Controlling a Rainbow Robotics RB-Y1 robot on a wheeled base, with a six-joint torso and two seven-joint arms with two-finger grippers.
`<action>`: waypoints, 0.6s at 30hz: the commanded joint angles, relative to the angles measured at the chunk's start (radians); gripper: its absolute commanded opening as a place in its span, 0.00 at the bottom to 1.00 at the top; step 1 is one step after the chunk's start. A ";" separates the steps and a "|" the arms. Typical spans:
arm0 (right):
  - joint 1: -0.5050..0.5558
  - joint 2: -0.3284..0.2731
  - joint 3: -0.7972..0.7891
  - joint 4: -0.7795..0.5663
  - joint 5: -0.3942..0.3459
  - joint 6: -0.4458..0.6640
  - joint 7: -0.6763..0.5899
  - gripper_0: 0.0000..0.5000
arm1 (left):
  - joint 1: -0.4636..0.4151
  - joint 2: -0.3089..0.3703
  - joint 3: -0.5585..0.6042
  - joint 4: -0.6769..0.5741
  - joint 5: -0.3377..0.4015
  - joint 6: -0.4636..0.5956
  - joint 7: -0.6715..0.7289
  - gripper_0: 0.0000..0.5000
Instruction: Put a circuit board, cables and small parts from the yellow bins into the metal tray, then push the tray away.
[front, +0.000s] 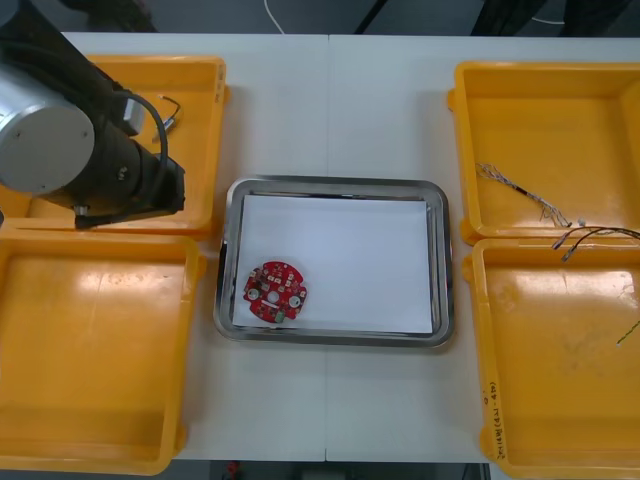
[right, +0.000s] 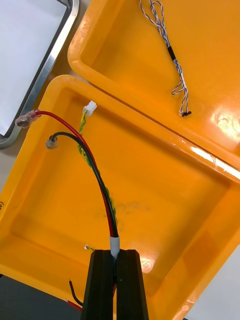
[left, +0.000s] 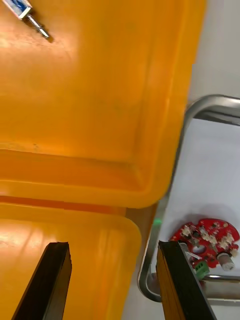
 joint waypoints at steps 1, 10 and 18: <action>-0.021 -0.041 0.012 0.006 0.007 0.004 0.057 0.00 | -0.080 0.042 0.082 0.079 -0.002 0.007 0.046 1.00; -0.021 -0.041 0.011 0.006 0.009 0.004 0.070 0.00 | -0.157 0.035 0.116 0.259 -0.059 0.007 0.027 1.00; -0.021 -0.041 0.011 0.006 0.009 0.004 0.076 0.00 | -0.231 0.029 0.116 0.424 -0.085 -0.074 0.014 1.00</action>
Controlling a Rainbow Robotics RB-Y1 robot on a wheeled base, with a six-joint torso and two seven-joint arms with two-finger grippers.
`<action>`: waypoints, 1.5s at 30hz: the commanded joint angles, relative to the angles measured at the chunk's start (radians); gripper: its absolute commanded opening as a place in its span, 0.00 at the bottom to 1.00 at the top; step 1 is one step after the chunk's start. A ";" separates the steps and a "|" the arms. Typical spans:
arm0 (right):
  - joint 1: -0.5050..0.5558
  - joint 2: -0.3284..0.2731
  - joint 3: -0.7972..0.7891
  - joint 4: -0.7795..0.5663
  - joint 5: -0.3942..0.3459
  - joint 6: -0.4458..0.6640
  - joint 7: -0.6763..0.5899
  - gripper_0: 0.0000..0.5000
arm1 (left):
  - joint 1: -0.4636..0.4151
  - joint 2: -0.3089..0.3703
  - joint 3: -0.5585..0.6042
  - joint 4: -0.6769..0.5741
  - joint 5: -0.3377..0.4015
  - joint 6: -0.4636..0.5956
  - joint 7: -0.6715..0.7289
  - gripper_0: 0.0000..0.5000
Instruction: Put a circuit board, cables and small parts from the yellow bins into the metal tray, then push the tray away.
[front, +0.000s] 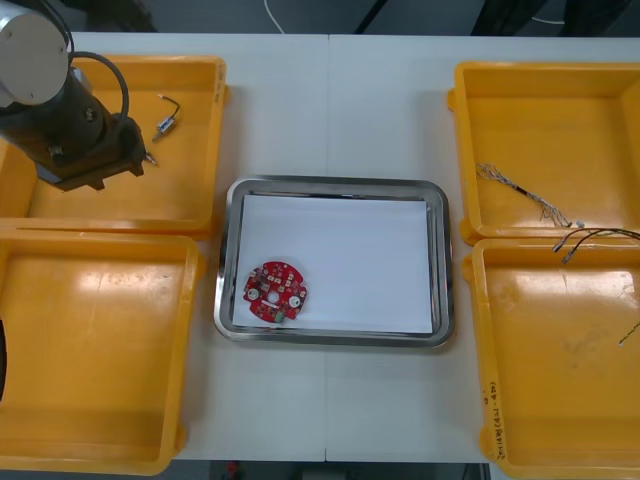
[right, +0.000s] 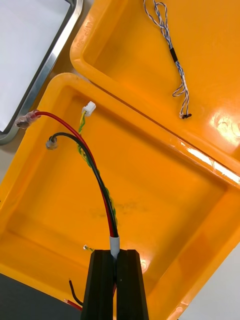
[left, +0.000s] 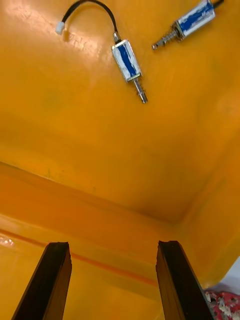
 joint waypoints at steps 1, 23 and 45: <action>-0.020 -0.040 0.011 0.001 0.008 0.004 0.041 0.00 | -0.087 0.018 0.023 0.073 -0.024 -0.073 0.012 1.00; -0.172 -0.047 0.164 0.001 0.008 0.004 0.072 0.00 | -0.253 -0.046 0.023 0.545 -0.072 -0.422 -0.009 1.00; -0.632 0.059 0.801 0.052 0.183 0.004 0.087 0.00 | -0.283 -0.075 -0.092 0.774 -0.059 -0.623 -0.026 1.00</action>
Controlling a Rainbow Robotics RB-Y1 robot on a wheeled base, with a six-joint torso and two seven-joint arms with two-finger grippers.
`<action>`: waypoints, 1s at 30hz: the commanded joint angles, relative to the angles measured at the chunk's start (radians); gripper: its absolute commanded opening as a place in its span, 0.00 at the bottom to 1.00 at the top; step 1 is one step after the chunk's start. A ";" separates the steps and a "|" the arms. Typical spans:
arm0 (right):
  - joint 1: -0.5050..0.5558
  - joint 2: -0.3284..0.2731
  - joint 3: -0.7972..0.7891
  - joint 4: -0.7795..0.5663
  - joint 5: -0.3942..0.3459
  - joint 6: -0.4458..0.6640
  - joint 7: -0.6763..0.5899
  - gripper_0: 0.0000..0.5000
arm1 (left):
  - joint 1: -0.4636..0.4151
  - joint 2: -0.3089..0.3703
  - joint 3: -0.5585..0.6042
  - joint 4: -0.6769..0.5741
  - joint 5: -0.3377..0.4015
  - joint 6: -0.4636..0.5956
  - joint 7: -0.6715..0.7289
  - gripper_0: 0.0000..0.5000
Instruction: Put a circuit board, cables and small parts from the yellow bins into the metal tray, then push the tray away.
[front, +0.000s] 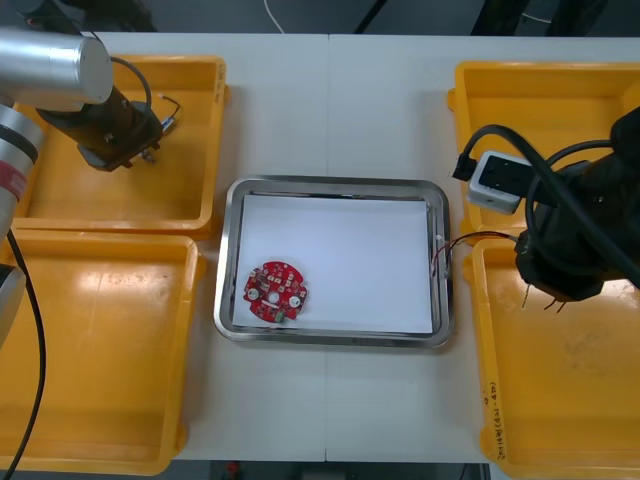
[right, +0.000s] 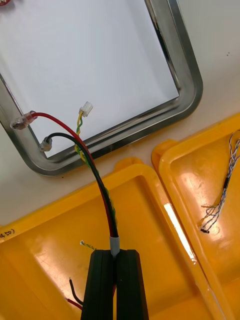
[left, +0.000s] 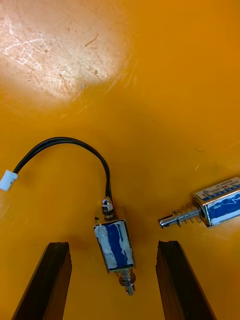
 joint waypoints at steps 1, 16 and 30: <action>-0.089 0.068 0.078 0.039 0.039 0.003 0.033 0.00 | -0.055 -0.015 -0.016 0.011 0.000 -0.031 -0.027 1.00; -0.196 0.261 0.309 0.224 0.214 0.003 0.140 0.00 | -0.052 -0.018 -0.056 0.037 -0.009 -0.056 -0.030 0.00; -0.196 0.430 0.348 0.393 0.363 0.003 0.435 0.00 | -0.052 -0.015 0.020 -0.033 -0.075 0.090 -0.044 0.00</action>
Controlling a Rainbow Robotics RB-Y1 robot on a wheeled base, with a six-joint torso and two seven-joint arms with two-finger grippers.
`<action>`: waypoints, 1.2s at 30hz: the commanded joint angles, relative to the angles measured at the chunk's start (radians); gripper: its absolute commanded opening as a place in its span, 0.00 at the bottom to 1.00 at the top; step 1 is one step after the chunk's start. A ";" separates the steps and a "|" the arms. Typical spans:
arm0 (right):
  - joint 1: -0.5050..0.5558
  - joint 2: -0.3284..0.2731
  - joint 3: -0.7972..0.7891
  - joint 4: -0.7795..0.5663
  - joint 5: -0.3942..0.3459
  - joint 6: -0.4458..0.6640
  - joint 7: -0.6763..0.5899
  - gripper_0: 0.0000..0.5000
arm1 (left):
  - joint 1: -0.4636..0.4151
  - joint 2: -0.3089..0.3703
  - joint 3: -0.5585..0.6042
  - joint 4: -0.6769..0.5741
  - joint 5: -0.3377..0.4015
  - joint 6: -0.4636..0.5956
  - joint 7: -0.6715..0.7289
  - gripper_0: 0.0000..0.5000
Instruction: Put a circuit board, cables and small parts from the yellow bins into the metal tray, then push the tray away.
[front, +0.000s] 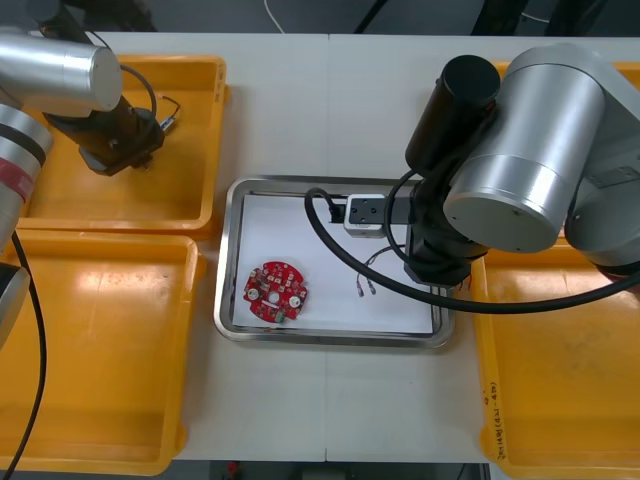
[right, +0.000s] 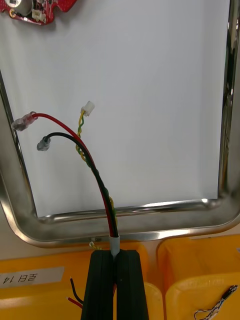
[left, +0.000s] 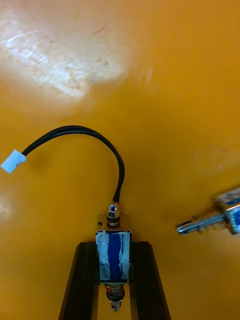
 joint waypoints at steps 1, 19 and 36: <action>-0.035 0.077 0.020 0.030 0.042 0.003 0.089 0.00 | -0.040 -0.009 0.067 -0.082 -0.051 0.110 -0.048 0.00; 0.002 0.134 0.153 0.171 0.162 -0.075 0.099 0.00 | -0.039 0.029 0.134 -0.320 -0.028 0.434 -0.111 0.00; 0.036 0.184 0.162 0.282 0.244 -0.176 0.116 0.94 | 0.072 0.028 0.133 -0.738 0.107 0.619 -0.131 0.00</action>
